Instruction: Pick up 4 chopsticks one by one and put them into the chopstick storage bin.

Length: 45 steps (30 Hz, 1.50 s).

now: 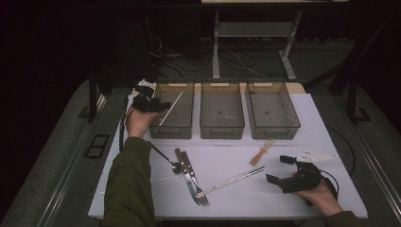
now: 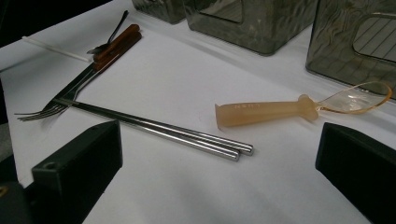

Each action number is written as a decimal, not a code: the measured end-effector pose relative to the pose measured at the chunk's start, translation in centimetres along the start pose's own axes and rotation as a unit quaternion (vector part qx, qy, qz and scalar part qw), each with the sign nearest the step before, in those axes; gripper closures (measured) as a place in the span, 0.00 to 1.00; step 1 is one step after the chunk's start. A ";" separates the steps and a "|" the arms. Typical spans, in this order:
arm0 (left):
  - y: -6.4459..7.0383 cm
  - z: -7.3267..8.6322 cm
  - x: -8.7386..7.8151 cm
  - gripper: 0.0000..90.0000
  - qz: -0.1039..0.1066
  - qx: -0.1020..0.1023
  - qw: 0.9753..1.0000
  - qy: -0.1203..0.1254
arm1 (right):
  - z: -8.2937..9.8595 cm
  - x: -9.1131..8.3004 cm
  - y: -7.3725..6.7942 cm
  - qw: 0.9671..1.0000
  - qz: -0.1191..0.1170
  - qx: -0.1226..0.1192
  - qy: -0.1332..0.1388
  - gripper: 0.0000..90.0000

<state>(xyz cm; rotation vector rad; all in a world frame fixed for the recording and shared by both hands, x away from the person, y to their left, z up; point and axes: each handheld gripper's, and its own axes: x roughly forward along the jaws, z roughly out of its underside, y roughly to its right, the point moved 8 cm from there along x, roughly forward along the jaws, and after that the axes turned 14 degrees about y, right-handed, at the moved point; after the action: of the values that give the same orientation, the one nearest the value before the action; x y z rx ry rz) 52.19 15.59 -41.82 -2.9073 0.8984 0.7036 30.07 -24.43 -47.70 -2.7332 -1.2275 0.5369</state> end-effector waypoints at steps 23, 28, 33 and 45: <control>7.9 3.7 -7.7 0.29 0.120 0.040 0.992 0.023 | 0.1 0.0 -0.1 1.000 0.000 -0.003 -0.004 0.01; 8.9 5.8 -9.0 0.35 0.129 0.041 0.990 0.022 | 0.1 0.0 -0.2 1.000 0.000 -0.005 -0.003 0.01; 9.8 7.7 -10.7 0.45 0.130 0.057 0.990 0.019 | 0.0 0.0 -0.2 1.000 0.000 -0.005 -0.002 0.01; 11.5 12.9 -13.1 0.70 0.168 0.071 0.983 -0.021 | 0.0 -0.2 -0.4 1.000 -0.004 -0.010 -0.003 0.01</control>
<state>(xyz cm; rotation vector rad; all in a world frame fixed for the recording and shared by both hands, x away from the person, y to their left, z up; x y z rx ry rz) 31.07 14.87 -46.57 -2.6340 1.3914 0.6800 29.69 -24.29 -47.59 -2.7442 -1.2502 0.5361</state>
